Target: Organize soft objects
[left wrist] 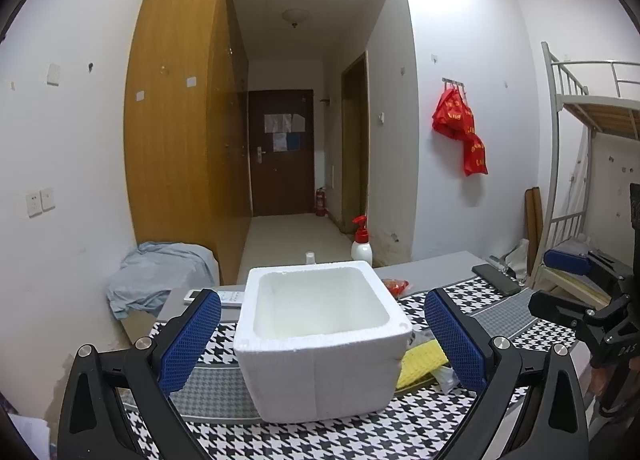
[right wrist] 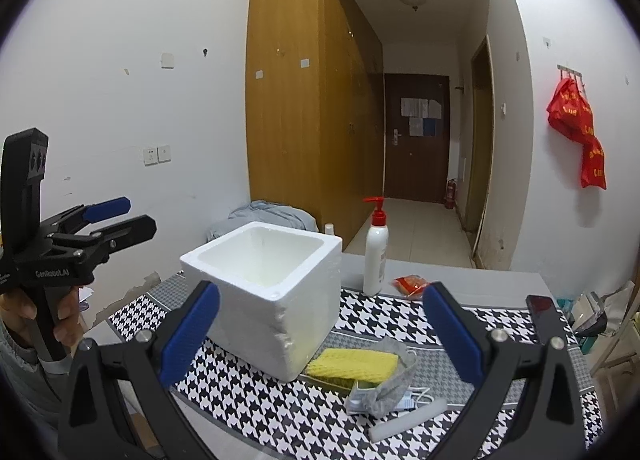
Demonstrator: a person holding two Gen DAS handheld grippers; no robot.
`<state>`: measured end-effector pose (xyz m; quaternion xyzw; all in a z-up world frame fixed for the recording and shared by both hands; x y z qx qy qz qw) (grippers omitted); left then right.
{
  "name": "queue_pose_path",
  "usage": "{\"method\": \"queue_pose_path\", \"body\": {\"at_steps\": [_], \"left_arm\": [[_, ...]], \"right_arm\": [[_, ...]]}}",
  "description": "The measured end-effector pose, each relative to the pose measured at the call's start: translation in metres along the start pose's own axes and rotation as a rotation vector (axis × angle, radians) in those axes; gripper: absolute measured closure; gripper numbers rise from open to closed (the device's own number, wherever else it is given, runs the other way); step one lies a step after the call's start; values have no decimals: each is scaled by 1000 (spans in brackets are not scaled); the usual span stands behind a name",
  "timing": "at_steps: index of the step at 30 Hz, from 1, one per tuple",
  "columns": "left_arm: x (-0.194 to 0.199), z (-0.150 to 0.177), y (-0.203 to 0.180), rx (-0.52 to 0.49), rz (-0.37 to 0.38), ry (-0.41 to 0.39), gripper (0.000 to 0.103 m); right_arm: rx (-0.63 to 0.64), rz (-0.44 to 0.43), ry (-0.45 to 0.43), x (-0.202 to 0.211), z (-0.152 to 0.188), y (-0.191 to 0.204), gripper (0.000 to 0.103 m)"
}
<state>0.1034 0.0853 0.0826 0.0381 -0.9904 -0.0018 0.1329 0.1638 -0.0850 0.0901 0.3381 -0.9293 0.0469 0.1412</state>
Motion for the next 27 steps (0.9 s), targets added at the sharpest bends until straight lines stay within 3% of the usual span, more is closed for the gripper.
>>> {"method": "queue_pose_path", "body": {"at_steps": [11,27], "left_arm": [[30,16,-7,14,-16,-51,1],[30,61,-18,44,-11,-68,1]], "right_arm": [[9,-1,-16,18,17,10,0],[-40,-14,-43,21,50,4,0]]}}
Point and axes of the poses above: each gripper's, at about its wrist camera, not at the fingertips, and x roughly against the way its jaws point, y to its left, z to its underside, the point moved 2 cm from there along -x, roughly the way its jaws point, and after that the axes turned 2 degrees about -z, right-handed, at the moved point
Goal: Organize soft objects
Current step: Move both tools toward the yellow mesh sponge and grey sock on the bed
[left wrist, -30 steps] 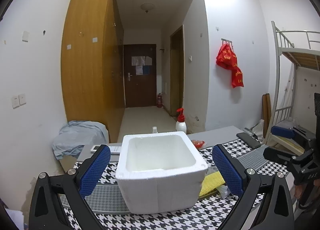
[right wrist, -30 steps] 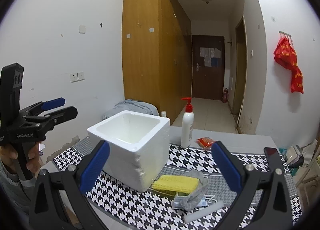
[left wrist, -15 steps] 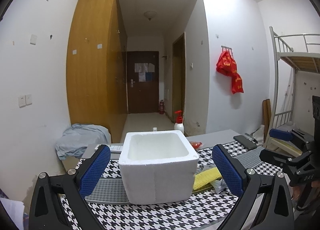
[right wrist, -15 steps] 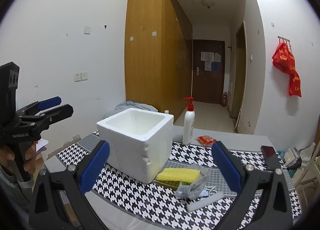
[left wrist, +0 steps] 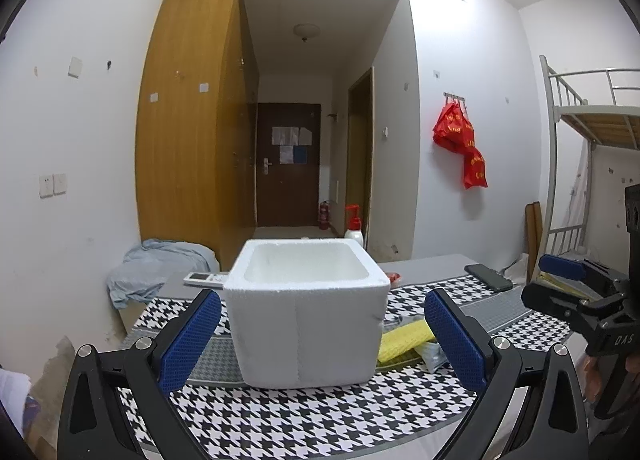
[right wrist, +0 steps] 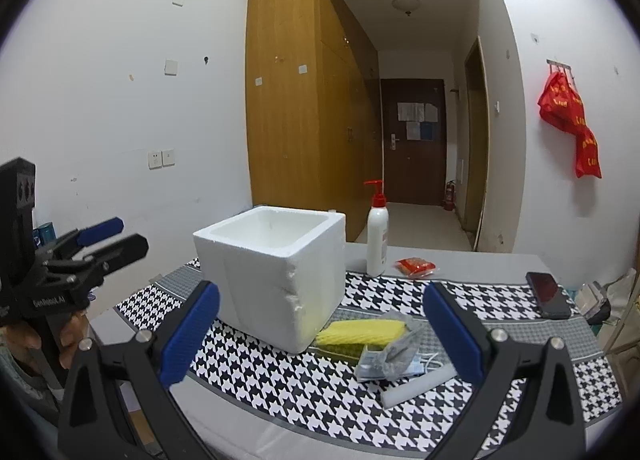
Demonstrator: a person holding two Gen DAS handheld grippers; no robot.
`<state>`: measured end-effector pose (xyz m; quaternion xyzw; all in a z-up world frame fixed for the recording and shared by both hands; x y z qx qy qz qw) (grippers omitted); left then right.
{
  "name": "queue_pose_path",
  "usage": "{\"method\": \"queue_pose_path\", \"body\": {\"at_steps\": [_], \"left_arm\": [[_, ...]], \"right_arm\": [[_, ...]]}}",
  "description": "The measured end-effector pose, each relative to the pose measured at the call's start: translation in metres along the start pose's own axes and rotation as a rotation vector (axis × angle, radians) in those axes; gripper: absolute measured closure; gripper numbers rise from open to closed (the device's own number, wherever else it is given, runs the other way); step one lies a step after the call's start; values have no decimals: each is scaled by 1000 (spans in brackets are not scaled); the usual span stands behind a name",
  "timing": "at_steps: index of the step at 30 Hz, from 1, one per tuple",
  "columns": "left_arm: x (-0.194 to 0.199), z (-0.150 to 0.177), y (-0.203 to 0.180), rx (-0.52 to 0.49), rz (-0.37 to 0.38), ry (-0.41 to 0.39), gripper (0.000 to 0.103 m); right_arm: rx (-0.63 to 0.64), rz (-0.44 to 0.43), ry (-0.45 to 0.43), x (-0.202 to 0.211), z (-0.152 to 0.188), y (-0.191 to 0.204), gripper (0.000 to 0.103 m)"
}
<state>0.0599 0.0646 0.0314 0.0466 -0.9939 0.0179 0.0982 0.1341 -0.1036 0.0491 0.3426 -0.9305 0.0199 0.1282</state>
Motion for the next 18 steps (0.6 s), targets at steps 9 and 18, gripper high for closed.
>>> {"method": "queue_pose_path", "body": {"at_steps": [9,18], "left_arm": [[-5,22,-2,40,8,-33,1],[-19,41,-3,49,6,17,1]], "right_arm": [[-29,-6,19,-6,19,-10,0],[-33,27,39,-15,35,-18,0]]}}
Point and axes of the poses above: each gripper's, at about its wrist camera, not at the fingertips, and x roughly against the way its jaws point, y to its left, z to its underside, the point moved 2 cm from there along -x, roughly the way its jaws point, and after that the axes turned 2 degrees about -z, right-handed, at the moved point
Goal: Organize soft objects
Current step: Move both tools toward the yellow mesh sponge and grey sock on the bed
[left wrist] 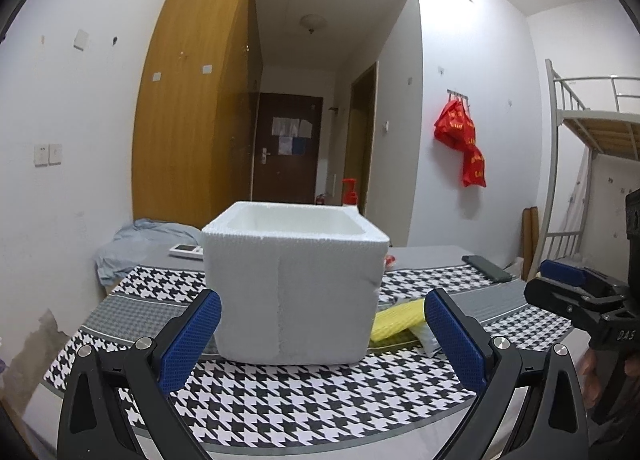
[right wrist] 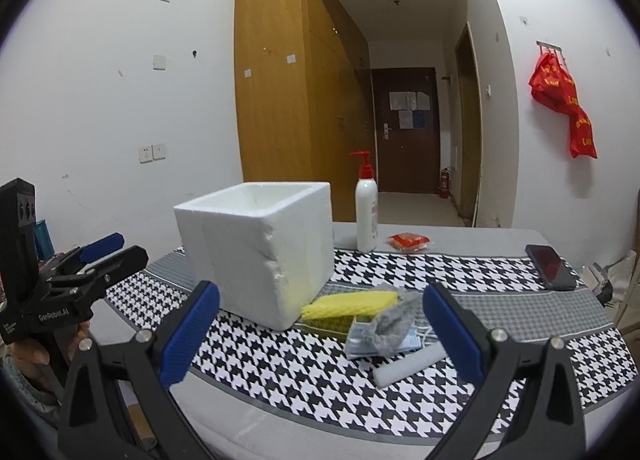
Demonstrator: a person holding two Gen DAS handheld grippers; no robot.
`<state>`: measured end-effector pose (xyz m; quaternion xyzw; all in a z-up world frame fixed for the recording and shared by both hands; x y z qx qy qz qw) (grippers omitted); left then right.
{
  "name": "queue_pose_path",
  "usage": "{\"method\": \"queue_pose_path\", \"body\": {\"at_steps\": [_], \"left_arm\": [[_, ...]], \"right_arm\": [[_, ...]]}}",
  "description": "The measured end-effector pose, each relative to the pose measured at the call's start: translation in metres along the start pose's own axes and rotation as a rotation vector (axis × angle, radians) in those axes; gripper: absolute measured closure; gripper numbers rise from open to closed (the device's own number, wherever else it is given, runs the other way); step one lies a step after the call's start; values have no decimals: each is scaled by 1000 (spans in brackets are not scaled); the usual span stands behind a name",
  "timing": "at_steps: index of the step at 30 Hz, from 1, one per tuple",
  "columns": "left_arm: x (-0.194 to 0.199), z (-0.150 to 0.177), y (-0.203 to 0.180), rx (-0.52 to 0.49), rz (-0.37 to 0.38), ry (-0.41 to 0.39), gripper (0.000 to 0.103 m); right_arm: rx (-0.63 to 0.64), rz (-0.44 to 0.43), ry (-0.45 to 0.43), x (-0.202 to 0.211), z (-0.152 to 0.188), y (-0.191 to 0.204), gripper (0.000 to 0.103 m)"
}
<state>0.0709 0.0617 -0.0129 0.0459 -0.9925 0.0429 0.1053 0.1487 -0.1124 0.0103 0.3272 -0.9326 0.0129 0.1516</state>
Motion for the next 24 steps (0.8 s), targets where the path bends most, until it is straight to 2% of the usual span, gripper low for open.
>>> {"method": "queue_pose_path", "body": {"at_steps": [11,18,24], "left_arm": [[-15,14,4,-9,-1,27,1],[-18,11,-3,-28,37,32,1],[-26,9,-24,-62,89,46,1]], "right_arm": [[-37,55,42,-13,19,-15,0],[-59,86,38,-10,25,-25,0],[-66,116,26,0,26,-34,0]]}}
Point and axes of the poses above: each gripper's, at about its wrist camera, not at the fingertips, and x roughly against the way its jaws point, y to its left, z to its underside, the point moved 2 cm from there along -x, roughly the way its jaws point, and after that the axes turned 2 degrees about -z, right-handed, at the moved point
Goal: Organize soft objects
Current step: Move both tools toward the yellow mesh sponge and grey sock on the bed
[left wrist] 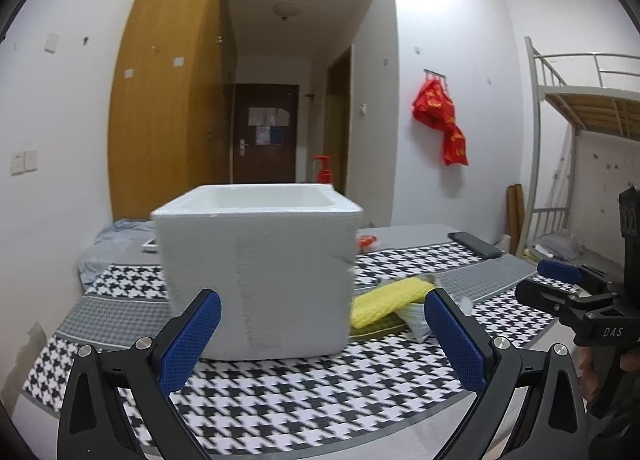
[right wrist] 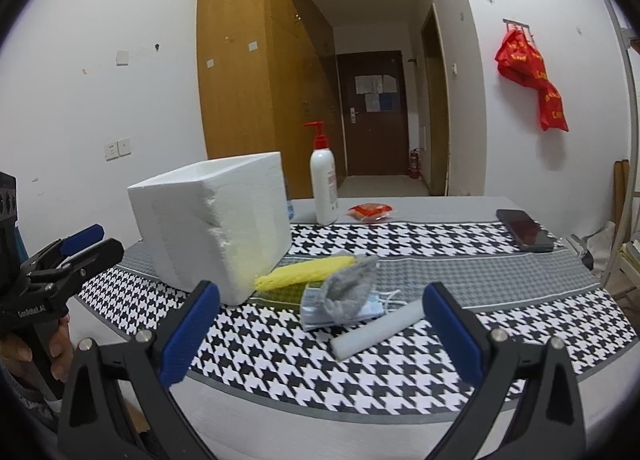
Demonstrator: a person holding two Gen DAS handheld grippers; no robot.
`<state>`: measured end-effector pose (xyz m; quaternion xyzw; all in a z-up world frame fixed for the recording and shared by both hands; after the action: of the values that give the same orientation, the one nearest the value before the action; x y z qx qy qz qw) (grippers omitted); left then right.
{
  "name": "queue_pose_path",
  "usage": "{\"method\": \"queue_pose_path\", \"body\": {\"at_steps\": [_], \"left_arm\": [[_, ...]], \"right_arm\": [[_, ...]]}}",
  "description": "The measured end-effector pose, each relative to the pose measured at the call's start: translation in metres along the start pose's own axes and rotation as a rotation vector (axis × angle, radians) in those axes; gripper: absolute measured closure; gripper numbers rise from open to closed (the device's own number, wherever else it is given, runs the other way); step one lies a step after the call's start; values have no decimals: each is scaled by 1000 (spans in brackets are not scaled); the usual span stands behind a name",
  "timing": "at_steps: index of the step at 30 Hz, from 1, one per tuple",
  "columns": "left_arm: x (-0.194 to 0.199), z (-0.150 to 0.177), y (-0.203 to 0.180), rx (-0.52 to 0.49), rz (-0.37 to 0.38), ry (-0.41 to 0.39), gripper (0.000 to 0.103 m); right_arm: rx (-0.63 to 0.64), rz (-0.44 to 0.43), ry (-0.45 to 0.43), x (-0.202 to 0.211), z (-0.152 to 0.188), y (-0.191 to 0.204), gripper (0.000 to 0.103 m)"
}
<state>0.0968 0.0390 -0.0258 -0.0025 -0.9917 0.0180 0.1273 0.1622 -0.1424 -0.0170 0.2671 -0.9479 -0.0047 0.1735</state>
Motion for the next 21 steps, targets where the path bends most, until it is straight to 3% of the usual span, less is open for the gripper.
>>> {"method": "queue_pose_path", "body": {"at_steps": [15,21], "left_arm": [[-35,-4,-65,-81,200,68,1],[-42,-9,-79,-108,231,66,1]], "right_arm": [[-91,135,-17,30,13,-51,0],[-109,161,-21,34,15,-61,0]]}}
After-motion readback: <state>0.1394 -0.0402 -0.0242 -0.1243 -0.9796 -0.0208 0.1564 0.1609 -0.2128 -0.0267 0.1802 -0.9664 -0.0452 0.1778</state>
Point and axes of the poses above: each gripper's, at about its wrist camera, not at the fingertips, and x roughly against the way its jaws point, y to its left, z to its underside, the point moved 2 cm from there along -x, roughly the way its jaws point, and after that the axes turned 2 degrees about -z, right-handed, at the moved point
